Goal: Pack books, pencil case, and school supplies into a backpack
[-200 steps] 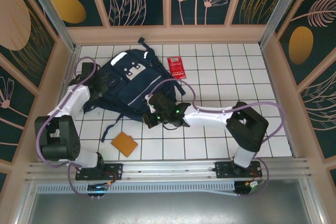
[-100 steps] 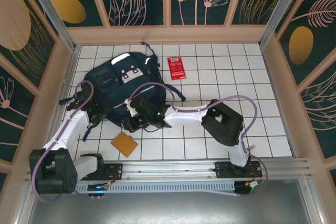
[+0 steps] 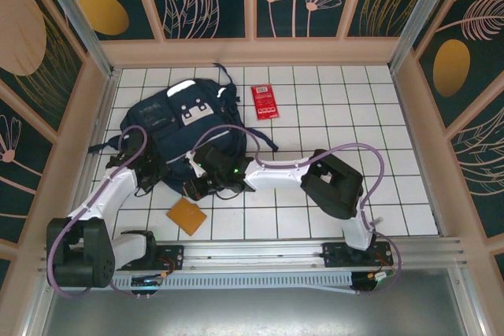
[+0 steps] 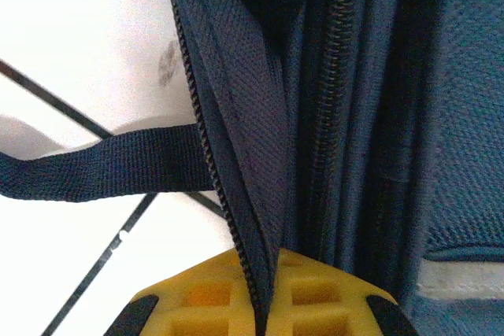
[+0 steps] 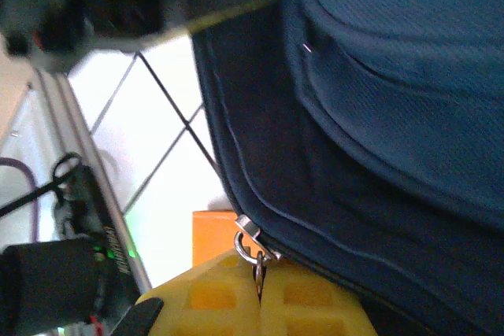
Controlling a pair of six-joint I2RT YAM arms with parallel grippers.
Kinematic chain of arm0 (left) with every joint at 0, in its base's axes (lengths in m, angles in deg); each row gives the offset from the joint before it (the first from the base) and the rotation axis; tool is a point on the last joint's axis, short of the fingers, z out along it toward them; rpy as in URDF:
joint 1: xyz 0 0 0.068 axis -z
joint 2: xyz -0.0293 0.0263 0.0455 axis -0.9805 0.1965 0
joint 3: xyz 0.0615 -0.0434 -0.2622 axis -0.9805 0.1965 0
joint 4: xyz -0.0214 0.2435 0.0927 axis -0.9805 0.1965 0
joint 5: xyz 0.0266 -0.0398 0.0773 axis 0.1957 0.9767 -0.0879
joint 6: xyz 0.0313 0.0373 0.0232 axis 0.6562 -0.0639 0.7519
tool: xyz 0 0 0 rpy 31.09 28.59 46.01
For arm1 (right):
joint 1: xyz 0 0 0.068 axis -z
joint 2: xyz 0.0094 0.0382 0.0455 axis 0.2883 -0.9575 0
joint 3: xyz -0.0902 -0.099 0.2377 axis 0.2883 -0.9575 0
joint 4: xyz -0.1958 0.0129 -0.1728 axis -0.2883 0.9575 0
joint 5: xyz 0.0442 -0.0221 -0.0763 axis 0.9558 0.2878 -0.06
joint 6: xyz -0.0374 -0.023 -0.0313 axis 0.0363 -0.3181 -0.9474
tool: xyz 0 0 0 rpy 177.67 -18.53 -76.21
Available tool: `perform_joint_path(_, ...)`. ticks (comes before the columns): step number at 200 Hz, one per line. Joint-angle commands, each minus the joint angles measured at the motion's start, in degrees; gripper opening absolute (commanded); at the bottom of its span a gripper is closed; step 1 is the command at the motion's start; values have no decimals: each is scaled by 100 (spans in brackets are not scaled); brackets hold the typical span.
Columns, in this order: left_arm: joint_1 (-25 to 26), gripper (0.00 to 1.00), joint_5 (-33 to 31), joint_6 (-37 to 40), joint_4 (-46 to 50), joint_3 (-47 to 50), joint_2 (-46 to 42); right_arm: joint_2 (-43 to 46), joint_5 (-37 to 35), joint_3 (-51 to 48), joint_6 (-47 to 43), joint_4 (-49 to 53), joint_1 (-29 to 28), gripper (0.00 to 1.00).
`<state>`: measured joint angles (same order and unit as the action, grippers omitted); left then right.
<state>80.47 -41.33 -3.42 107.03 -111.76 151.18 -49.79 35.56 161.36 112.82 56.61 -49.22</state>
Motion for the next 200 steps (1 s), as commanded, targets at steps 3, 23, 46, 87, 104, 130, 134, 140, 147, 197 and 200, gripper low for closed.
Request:
perform_joint_path(3, -57, 0, -713, 1198, -429, -416, 39, 680, -600, -511, -539, 1325, 341, 0)
perform_joint_path(23, -64, 0, -741, 1820, -787, -470, 149, 999, -1134, -859, -791, 1861, 544, 0)
perform_joint_path(46, -130, 0, -634, 2290, -1022, -689, 442, 1229, -1487, -1103, -992, 2341, 711, 0)
perform_joint_path(87, -431, 0, -440, 2682, -1042, -1718, 1752, 1198, -806, -879, -1153, 2338, 436, 0)
perform_joint_path(104, -460, 14, -671, 2316, -712, -2461, 2412, 706, -393, -197, -984, 2084, 193, 0)
perform_joint_path(130, -457, 54, -100, 1280, -495, -2538, 2404, -283, 229, 1243, -838, 1732, -46, 0)
perform_joint_path(134, -461, 56, -111, 1091, -484, -2452, 2330, -424, 318, 1447, -851, 1738, -48, 0)
perform_joint_path(140, -462, 57, -160, 917, -433, -2324, 2203, -616, 390, 1742, -874, 1778, -51, 0)
perform_joint_path(147, -462, 56, -268, 855, -291, -2192, 2052, -796, 391, 2006, -911, 1819, -52, 0)
perform_joint_path(197, -459, 61, 173, 9, 32, -773, 547, -1317, 812, 2451, -714, 1402, 132, 0)
perform_joint_path(200, -461, 61, 230, -23, 34, -720, 463, -1337, 832, 2459, -693, 1368, 144, 0)
